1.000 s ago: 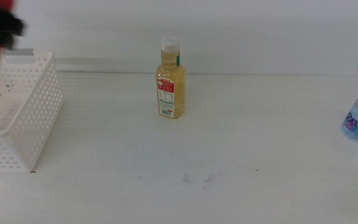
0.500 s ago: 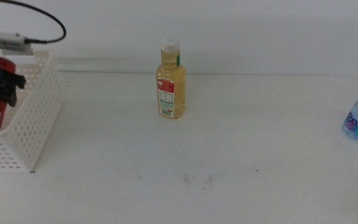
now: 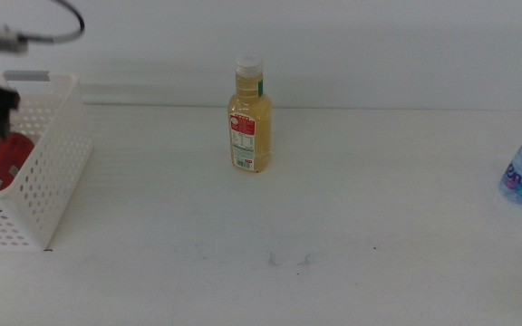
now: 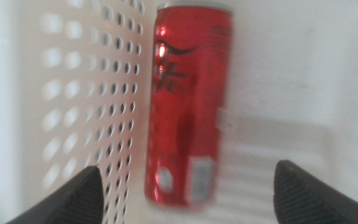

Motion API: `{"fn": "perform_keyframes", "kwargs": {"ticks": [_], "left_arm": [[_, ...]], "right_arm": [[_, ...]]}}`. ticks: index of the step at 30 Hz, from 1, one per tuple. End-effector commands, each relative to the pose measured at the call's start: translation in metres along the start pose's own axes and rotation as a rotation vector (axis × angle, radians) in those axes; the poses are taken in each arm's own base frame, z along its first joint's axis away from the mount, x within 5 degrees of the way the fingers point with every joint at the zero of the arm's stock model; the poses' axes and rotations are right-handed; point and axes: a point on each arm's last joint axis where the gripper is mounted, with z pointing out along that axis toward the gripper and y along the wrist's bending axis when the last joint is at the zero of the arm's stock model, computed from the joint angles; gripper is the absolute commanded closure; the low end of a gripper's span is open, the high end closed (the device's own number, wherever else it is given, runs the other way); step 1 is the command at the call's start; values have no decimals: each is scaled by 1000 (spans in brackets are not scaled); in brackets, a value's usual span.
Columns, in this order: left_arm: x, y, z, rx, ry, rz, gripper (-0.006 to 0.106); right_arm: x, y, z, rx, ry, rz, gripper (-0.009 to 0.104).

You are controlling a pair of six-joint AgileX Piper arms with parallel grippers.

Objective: Use arms to grab the bottles and put them into the dustbin to the left of the table.

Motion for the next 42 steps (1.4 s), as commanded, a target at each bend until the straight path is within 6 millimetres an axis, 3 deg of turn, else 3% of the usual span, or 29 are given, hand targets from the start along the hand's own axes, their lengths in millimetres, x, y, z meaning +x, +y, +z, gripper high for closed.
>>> {"fn": "perform_keyframes", "kwargs": {"ticks": [1,4,8,12,15,17,20,22,26,31,37,42], "left_arm": [[6,-10,-49,36,-69,-29,7],[28,-32,-98,82,-166,-34,7],[73,-65,-142,140,-301,-16,7],[115,-99,-160,223,-363,38,7],[136,-124,-159,279,-401,130,7],[145,-139,-152,315,-434,181,7],[157,-165,-131,430,-674,228,7],[172,-178,-105,523,-859,217,7],[197,-188,-46,561,-915,188,7],[191,-210,-2,567,-904,256,7],[178,-226,24,632,-1101,184,7],[168,-235,39,635,-1150,145,7]], "right_arm": [[0,0,0,6,-8,-8,5],[0,0,0,6,-8,-8,5],[0,0,0,6,-8,-8,5],[0,0,0,6,-8,-8,5],[0,0,0,6,-8,-8,5],[0,0,0,6,-8,-8,5],[0,0,0,6,-8,-8,5],[0,0,0,6,-8,-8,5],[0,0,0,6,-8,-8,5],[0,0,0,6,-8,-8,5],[0,0,0,6,-8,-8,5],[0,0,0,6,-8,-8,5]]}}
